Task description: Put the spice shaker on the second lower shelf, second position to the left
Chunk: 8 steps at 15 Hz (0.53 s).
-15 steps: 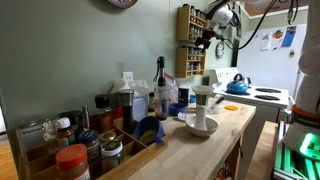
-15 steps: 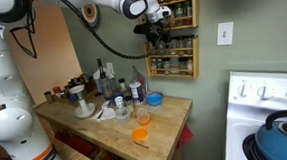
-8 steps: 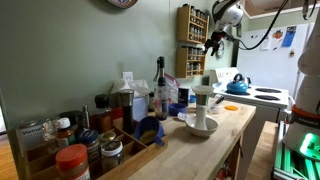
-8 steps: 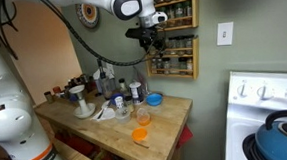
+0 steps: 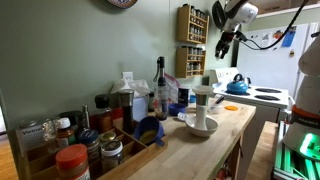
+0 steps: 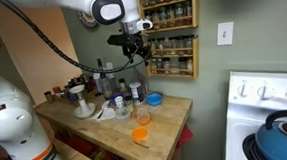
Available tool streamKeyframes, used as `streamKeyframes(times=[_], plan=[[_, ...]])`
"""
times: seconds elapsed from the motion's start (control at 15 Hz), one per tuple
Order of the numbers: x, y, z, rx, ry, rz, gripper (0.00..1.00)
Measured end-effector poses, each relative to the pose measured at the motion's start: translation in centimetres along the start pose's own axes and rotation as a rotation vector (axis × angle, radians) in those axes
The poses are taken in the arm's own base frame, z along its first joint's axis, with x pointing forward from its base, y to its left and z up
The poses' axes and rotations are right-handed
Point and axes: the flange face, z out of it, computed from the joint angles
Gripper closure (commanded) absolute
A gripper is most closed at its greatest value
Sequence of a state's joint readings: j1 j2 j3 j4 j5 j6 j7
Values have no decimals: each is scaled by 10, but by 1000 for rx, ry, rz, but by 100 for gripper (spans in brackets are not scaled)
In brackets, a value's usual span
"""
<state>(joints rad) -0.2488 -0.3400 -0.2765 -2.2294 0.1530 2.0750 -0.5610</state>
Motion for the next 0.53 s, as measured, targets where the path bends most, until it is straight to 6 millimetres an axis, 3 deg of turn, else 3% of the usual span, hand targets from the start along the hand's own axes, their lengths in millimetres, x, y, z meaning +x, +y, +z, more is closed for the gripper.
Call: streamKeyframes(times=[0.27, 0.53], plan=[[-20, -37, 0, -42, -30, -109, 0], [-29, -76, 14, -74, -88, -249, 0]])
